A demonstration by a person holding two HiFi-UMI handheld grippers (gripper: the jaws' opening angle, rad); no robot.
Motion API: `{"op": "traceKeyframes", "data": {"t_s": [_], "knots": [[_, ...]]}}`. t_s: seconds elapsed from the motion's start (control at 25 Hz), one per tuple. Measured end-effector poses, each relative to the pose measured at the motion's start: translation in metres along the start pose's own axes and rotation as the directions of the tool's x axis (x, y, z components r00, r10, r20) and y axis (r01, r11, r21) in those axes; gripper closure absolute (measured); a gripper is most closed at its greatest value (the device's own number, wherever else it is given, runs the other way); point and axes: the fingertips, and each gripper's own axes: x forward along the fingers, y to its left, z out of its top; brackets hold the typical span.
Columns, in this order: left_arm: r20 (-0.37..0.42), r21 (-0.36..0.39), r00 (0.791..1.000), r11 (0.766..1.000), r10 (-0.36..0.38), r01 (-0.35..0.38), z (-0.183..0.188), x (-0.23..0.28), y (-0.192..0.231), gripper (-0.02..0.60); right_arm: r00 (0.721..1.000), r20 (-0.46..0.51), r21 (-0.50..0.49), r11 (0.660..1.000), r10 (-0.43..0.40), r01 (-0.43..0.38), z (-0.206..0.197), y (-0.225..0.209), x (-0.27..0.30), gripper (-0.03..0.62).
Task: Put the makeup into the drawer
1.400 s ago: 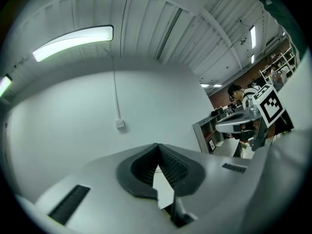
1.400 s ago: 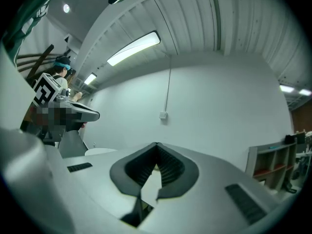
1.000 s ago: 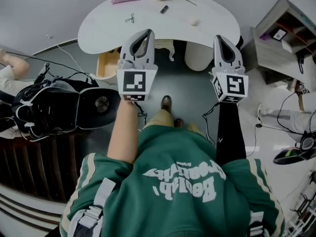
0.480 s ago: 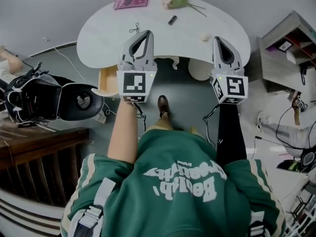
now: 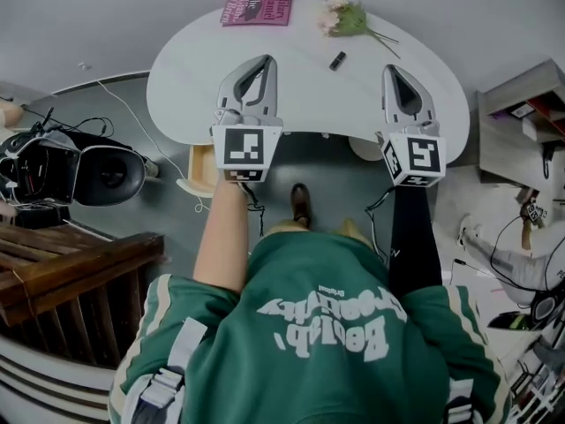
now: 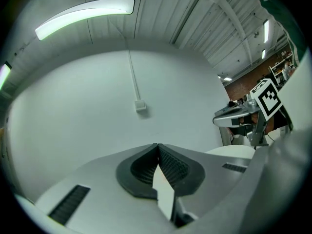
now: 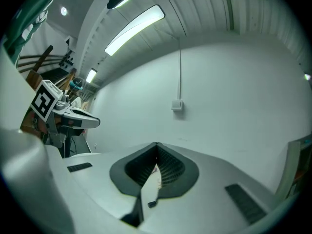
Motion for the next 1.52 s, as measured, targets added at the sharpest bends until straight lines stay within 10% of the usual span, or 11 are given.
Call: {"op": "traceKeyframes", "data": {"t_s": [0.96, 1.2, 1.52], "knots": [[-0.260, -0.122, 0.966, 0.991, 0.016, -0.049, -0.148, 0.081, 0.050, 0.565, 0.997, -0.074, 0.036, 0.999, 0.016, -0.013, -0.057, -0.019, 0.094, 0.585], [-0.411, -0.249, 0.912, 0.964, -0.017, -0.095, -0.231, 0.090, 0.038, 0.455, 0.995, -0.102, 0.049, 0.999, 0.017, -0.012, -0.075, -0.038, 0.100, 0.585], [-0.641, -0.274, 0.767, 0.942, -0.030, -0.193, -0.351, 0.075, 0.021, 0.428, 0.988, -0.152, 0.061, 0.998, -0.022, 0.031, -0.093, -0.062, 0.091, 0.585]]}}
